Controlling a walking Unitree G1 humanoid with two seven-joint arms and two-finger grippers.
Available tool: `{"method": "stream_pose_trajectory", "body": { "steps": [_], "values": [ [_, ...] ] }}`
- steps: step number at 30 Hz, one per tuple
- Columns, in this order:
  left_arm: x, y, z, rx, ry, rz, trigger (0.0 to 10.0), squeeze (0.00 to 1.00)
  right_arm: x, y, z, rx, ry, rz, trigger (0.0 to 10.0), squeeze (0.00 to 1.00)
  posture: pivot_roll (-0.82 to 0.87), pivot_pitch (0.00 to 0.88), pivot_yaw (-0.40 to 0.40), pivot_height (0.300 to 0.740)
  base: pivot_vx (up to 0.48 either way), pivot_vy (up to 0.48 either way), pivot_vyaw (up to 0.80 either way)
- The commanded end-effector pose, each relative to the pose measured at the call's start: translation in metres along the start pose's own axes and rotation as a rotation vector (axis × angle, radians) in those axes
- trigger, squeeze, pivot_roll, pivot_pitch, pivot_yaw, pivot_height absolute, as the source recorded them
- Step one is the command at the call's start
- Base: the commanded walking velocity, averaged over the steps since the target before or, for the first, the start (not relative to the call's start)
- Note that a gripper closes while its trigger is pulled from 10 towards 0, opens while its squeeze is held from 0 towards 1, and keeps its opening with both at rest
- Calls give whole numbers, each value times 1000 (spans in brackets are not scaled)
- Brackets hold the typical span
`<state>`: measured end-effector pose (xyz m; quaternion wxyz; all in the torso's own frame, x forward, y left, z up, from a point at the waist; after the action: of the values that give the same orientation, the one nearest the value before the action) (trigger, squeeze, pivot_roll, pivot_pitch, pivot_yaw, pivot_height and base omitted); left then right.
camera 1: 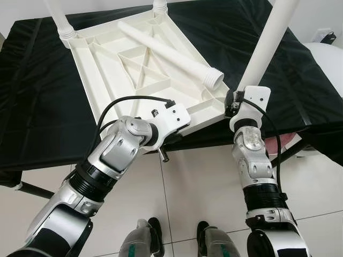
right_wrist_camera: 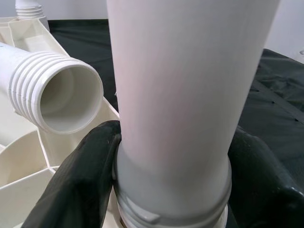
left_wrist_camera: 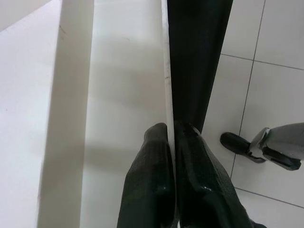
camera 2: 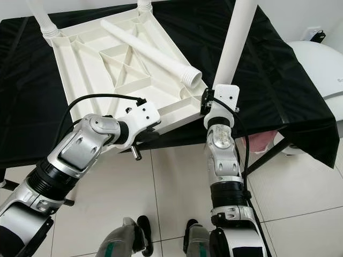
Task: Building children table
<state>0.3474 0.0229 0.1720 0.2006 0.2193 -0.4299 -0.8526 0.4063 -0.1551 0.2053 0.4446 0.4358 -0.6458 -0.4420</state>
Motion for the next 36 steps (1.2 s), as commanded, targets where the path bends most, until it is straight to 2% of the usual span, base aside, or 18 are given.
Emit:
{"method": "stream_pose_trajectory", "body": {
  "steps": [1, 9, 14, 25, 30, 36],
  "values": [
    [-6, 12, 5, 42, 72, -43, 10000, 0, -13, -31, 12, -114, 33, 2, 10000, 0, -90, 200, 67, 740, 0, 0, 0],
    [-7, 12, 5, 41, 71, -43, 10000, 0, 1, -49, 16, -188, -34, -39, 10000, 0, -93, 208, 73, 740, 0, 0, 0],
    [-8, 13, 5, 41, 73, -42, 10000, 0, 2, -53, 16, -213, -49, -81, 10000, 0, -92, 207, 76, 740, 0, 0, 0],
    [-9, 13, 6, 39, 78, -41, 10000, 0, -3, -53, 20, -224, -57, -95, 10000, 0, -87, 208, 77, 740, 0, 0, 0],
    [-10, 13, 6, 39, 79, -40, 10000, 0, -5, -53, 21, -222, -61, -92, 10000, 0, -87, 208, 77, 740, 0, 0, 0],
    [-10, 13, 6, 40, 80, -39, 10000, 0, 1, -55, 25, -236, -128, -65, 10000, 0, -87, 207, 76, 740, 0, 0, 0]
  ]
}}
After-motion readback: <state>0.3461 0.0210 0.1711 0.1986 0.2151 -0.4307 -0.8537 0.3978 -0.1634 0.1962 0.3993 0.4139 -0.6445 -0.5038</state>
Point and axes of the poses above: a point about 5 cm out from each wrist's last joint towards the gripper, its own z axis pointing back from the gripper into the wrist, its own y axis along the axis of the wrist's last joint, x = y × z, the point moved 6 cm from there along -z, pointing out of the wrist towards the gripper, and after that the axes turned 15 degrees about z, right-handed, at the moved point
